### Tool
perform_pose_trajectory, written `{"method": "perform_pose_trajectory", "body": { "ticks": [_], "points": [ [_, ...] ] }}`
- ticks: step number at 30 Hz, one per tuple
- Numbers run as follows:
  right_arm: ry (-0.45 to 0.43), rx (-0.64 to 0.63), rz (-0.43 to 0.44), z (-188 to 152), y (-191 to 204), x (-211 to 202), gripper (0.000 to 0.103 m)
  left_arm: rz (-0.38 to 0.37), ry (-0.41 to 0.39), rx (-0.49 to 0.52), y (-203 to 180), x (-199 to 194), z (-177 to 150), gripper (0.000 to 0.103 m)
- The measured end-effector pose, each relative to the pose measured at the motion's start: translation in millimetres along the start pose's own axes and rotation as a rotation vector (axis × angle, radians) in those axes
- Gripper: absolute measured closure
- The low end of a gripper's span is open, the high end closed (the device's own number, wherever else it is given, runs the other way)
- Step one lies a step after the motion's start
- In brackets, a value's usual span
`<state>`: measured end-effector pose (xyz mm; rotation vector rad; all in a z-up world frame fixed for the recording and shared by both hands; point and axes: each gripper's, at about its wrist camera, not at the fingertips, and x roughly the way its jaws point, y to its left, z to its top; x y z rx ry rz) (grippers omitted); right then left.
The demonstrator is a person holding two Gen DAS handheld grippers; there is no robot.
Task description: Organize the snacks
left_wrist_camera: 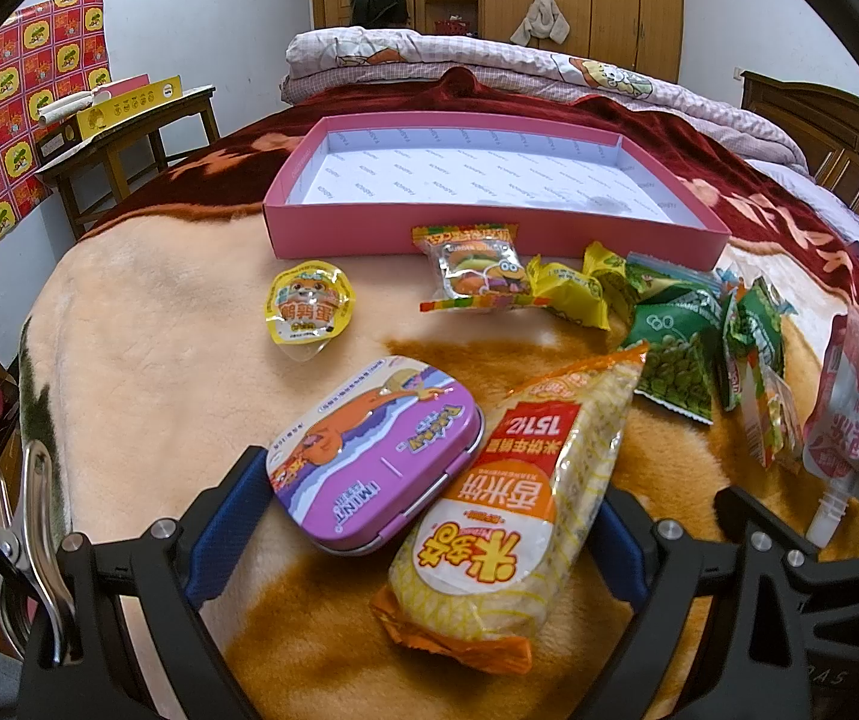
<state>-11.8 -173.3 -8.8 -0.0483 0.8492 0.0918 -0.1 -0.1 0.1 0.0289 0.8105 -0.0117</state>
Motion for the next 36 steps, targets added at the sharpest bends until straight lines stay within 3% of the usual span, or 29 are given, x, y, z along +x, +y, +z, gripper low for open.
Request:
{"method": "perform_pose_trajectory", "body": {
  "ticks": [13,27,36],
  "points": [
    [0.014,-0.001,0.014,-2.8,0.4,-4.0,0.0,-0.022,0.017,0.025,0.3,-4.5,-0.9,0.006],
    [0.015,0.009,0.115,-5.1,-20.0,-22.2,0.0,-0.114,0.063,0.073,10.8,-28.5,-8.7,0.015],
    [-0.022,-0.009,0.14,1.6,-24.1,-32.3,0.0,-0.165,0.015,0.119,16.3,-54.3,-7.0,0.016]
  ]
}}
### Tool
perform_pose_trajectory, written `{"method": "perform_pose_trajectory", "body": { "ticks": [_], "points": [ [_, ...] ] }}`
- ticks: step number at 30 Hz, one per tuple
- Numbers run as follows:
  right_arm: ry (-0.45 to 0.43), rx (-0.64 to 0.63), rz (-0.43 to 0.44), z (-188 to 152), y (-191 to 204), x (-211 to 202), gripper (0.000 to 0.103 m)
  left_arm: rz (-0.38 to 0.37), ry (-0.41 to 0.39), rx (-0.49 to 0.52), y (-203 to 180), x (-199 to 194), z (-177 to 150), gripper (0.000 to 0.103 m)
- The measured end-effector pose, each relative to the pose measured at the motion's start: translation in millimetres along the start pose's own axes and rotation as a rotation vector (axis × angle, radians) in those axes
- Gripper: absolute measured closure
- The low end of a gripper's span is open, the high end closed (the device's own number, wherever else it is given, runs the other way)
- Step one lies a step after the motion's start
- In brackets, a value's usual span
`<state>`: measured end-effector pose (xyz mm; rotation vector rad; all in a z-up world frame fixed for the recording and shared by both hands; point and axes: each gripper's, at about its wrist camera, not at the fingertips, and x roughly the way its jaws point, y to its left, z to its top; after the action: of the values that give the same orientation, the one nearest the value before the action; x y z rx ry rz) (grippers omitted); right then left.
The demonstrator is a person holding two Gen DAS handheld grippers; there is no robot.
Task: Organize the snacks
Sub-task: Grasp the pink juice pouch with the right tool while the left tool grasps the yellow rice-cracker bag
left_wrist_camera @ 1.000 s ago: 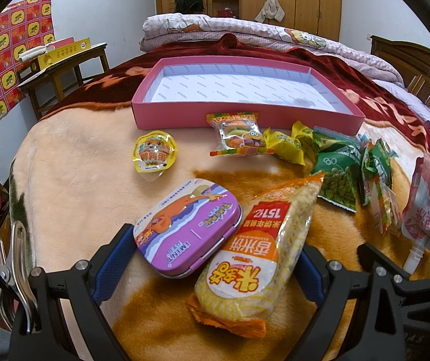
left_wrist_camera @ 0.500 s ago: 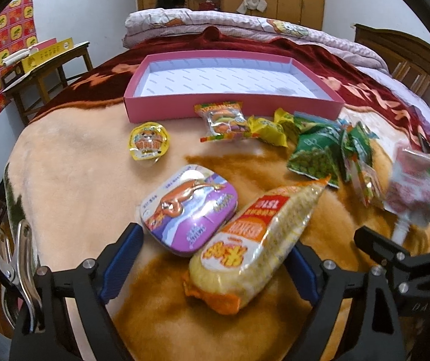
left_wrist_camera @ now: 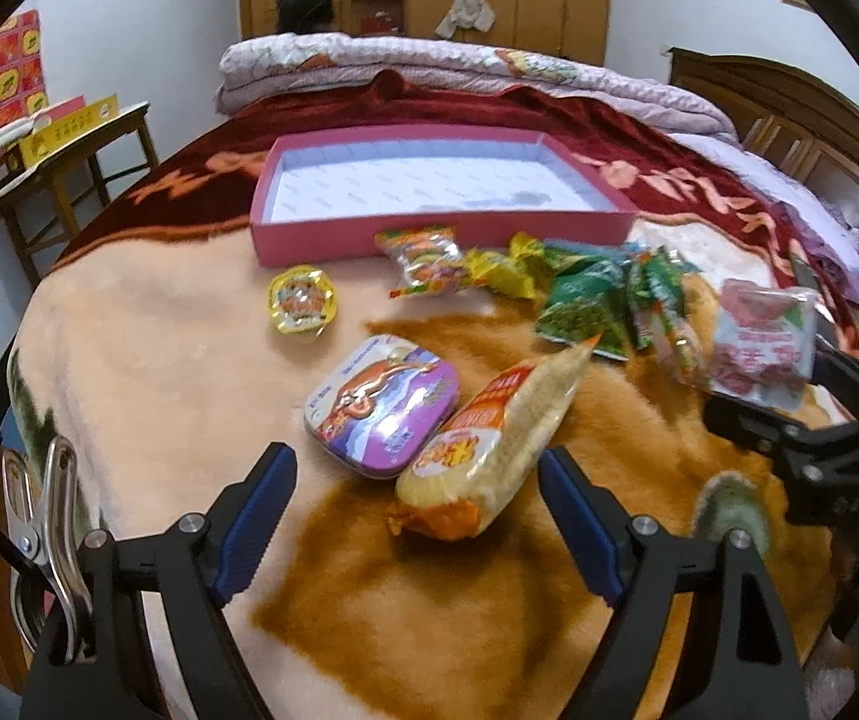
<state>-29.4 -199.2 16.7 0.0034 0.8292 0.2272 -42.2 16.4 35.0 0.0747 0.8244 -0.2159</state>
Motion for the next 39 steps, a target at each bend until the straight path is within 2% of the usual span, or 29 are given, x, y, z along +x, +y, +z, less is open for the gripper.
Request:
{"method": "perform_pose_trajectory", "body": {
  "ticks": [4,8,14,19,21,24,28,35,37,39],
  "points": [
    [-0.004,0.016,0.023,0.6,-2.0,-2.0,0.0,-0.045,-0.019,0.011,-1.7,-10.8,1.9,0.016],
    [-0.004,0.029,0.032,0.8,-5.4,-4.3,0.0,-0.042,-0.019,0.02,-5.2,-10.2,2.2,0.016],
    [-0.02,0.058,0.018,2.9,-15.3,-11.9,0.001,-0.076,-0.006,0.04,-12.9,-6.4,-0.6,0.02],
    [0.001,0.085,0.0,3.2,-25.5,-8.8,0.016,-0.083,0.009,0.096,-25.3,1.8,-2.7,0.032],
    [0.013,0.094,-0.005,2.6,-28.6,-6.7,0.024,-0.086,0.022,0.1,-27.2,7.4,-3.0,0.041],
    [0.031,0.123,0.01,-0.4,-34.3,-3.3,0.036,-0.12,0.046,0.087,-27.2,15.5,-2.4,0.046],
    [0.035,0.148,0.015,-3.1,-41.6,-0.7,0.049,-0.122,0.068,0.099,-31.6,26.5,-1.6,0.046],
    [0.022,0.188,0.039,-3.8,-46.8,-1.3,0.05,-0.098,0.052,0.136,-42.9,33.4,0.9,0.046],
    [0.012,0.188,0.04,-3.4,-46.1,-3.0,0.05,-0.089,0.045,0.15,-45.6,33.3,0.0,0.048],
    [0.004,0.182,0.037,-2.9,-45.0,-5.0,0.051,-0.088,0.039,0.161,-47.1,32.5,-0.9,0.054]
  ]
}}
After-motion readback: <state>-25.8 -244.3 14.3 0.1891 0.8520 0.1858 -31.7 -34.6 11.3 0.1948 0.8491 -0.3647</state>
